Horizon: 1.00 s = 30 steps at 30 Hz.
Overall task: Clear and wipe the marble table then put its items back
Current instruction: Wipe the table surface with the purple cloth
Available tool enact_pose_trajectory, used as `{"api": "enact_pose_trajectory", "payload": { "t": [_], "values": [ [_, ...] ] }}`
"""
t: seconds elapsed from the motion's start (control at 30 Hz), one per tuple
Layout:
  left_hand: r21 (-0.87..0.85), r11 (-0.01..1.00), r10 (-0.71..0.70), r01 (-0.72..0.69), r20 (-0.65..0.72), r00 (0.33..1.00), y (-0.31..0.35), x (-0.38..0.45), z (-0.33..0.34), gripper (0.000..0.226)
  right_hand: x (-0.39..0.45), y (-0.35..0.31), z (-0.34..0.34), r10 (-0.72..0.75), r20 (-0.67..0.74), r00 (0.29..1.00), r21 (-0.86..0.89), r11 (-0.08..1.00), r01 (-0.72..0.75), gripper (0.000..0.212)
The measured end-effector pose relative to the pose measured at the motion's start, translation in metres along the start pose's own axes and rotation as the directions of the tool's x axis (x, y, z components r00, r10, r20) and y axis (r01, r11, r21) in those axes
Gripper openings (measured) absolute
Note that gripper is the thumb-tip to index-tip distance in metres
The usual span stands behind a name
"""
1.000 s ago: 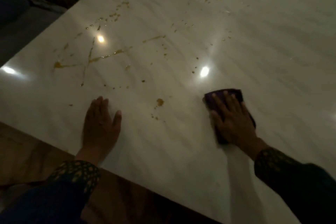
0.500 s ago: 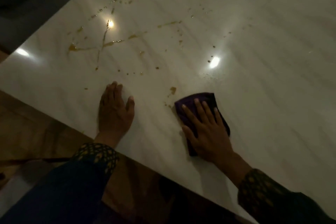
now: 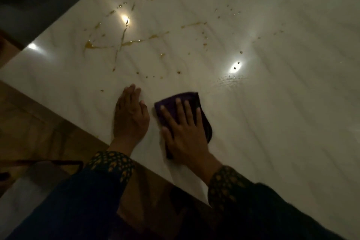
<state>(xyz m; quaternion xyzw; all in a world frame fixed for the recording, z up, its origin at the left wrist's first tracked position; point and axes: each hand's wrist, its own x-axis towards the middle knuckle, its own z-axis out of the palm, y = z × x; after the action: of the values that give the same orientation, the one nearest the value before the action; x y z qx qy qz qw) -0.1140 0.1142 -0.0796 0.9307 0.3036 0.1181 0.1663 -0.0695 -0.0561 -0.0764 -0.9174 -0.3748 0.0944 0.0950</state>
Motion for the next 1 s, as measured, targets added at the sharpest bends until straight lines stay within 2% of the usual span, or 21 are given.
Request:
{"api": "enact_pose_trajectory", "payload": {
  "t": [0.13,0.23,0.33,0.43,0.6,0.7,0.8,0.87,1.0],
  "values": [
    [-0.029,1.000,-0.003,0.003,-0.009,1.000,-0.001,0.000,-0.002,0.045,-0.035,0.046,-0.007,-0.080,0.005,0.997,-0.026,0.996,0.081,0.055],
    [-0.025,1.000,-0.006,0.006,-0.025,1.000,-0.001,-0.001,-0.002,0.044,-0.033,0.115,-0.026,0.120,-0.037,0.992,-0.039,0.992,-0.122,0.058],
    [0.004,1.000,0.003,-0.003,-0.044,0.999,0.002,-0.001,0.001,0.044,-0.006,0.173,-0.049,0.350,-0.043,0.936,-0.030,0.936,-0.351,0.065],
    [0.040,0.997,0.064,-0.061,-0.063,0.996,0.002,-0.005,0.001,0.045,0.012,0.181,-0.050,0.425,-0.025,0.905,0.005,0.905,-0.425,0.065],
    [0.222,0.940,0.259,-0.261,0.035,0.965,0.011,-0.005,-0.002,0.052,-0.063,0.140,-0.030,0.345,-0.061,0.937,0.016,0.939,-0.345,0.062],
    [0.210,0.932,0.285,-0.294,0.073,0.956,0.037,0.001,0.002,0.053,-0.100,0.129,-0.025,0.306,0.001,0.952,0.041,0.951,-0.306,0.058],
    [0.132,0.960,0.248,-0.249,0.023,0.969,0.079,0.012,0.011,0.047,-0.059,0.131,-0.032,0.257,-0.007,0.966,0.070,0.964,-0.256,0.054],
    [0.057,0.985,0.167,-0.165,-0.023,0.986,0.110,0.018,0.019,0.044,-0.007,0.131,-0.039,0.160,0.005,0.987,0.073,0.984,-0.160,0.052],
    [-0.059,0.997,0.037,-0.041,-0.071,0.997,0.161,0.017,0.040,0.043,0.085,0.142,-0.052,0.056,0.009,0.998,0.074,0.996,-0.057,0.052]
  ]
}}
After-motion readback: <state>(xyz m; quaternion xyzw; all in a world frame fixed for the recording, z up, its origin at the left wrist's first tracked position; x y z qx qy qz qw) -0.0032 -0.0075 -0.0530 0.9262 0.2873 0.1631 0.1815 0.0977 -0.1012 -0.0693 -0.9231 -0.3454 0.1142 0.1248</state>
